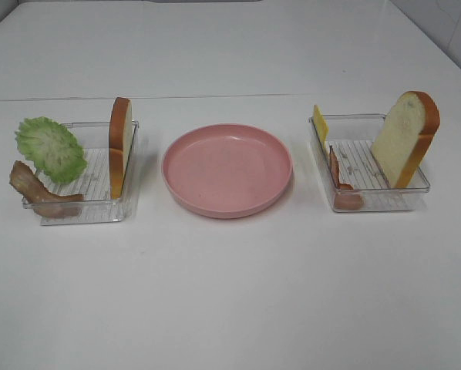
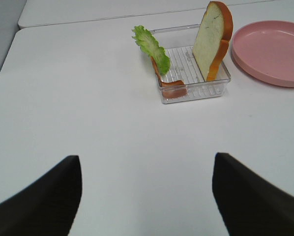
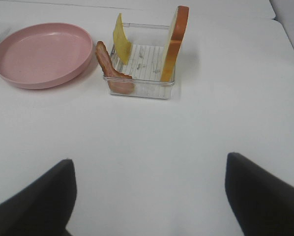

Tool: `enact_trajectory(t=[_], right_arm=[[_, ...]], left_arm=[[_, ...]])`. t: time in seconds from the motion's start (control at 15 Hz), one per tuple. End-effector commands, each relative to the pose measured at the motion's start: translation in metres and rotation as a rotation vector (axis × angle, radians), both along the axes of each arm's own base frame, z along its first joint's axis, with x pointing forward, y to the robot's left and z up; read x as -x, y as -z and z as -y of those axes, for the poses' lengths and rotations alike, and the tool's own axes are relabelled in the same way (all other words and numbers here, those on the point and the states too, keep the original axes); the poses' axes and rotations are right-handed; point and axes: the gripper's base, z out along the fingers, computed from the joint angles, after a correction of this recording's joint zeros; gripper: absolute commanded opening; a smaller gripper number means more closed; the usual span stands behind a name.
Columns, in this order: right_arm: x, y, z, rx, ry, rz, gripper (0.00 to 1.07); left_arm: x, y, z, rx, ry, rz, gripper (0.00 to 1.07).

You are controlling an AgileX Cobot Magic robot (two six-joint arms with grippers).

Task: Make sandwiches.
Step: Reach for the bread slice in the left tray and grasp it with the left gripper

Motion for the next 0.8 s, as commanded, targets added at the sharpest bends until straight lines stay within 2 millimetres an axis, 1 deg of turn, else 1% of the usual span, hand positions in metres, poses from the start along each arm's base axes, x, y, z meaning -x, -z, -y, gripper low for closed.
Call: enact_trajectory(t=[0.07, 0.8], right_arm=[[0.0009, 0.0009, 0.0003, 0.004, 0.009, 0.016, 0.78], [0.0009, 0.0009, 0.0003, 0.004, 0.009, 0.016, 0.78]], left_arm=[[0.0029, -0.0001, 0.0003, 0.007, -0.002, 0.031, 0.71], [0.0029, -0.0001, 0.0003, 0.007, -0.002, 0.031, 0.71]])
